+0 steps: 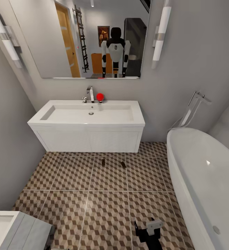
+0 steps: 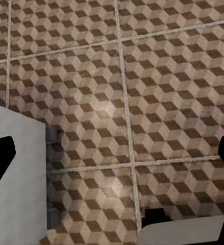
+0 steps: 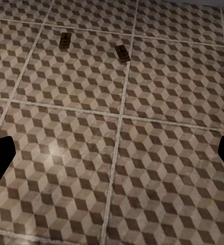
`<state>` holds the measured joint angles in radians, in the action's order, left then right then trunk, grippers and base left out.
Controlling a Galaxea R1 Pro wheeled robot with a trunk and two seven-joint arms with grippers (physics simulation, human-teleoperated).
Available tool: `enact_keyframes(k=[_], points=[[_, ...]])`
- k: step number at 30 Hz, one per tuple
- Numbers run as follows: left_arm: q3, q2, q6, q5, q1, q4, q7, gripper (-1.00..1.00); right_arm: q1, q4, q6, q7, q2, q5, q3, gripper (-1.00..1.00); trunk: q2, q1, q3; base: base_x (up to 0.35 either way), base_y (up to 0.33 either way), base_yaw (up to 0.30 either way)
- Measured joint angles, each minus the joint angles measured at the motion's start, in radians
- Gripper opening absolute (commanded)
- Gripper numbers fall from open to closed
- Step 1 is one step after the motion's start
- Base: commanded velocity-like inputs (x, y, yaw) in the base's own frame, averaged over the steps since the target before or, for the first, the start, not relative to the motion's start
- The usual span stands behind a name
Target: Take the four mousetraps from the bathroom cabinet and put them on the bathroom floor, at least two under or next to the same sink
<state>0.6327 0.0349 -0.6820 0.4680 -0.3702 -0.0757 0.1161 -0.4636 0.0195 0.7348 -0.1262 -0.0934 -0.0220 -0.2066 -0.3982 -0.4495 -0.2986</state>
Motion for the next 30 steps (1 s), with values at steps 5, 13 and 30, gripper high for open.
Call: enact_keyframes(k=[5, 13, 30], points=[[0.000, 0.000, 0.000, 0.000, 0.000, 0.000, 0.000, 1.00, 0.000, 0.000, 0.000, 0.000, 0.000, 0.000, 0.000, 1.00, 0.000, 0.000, 0.000, 0.000, 0.000, 0.000], [0.000, 0.000, 0.000, 0.000, 0.000, 0.001, 0.000, 1.00, 0.000, 0.000, 0.001, 0.000, 0.004, 0.000, 0.000, 1.00, 0.000, 0.000, 0.000, 0.000, 0.000, 0.000], [-0.023, -0.009, 0.093, 0.056, 0.001, 0.034, 0.010, 1.00, 0.031, -0.001, 0.018, -0.006, 0.008, 0.001, 0.000, 1.00, 0.000, 0.000, 0.000, 0.000, 0.000, 0.000]])
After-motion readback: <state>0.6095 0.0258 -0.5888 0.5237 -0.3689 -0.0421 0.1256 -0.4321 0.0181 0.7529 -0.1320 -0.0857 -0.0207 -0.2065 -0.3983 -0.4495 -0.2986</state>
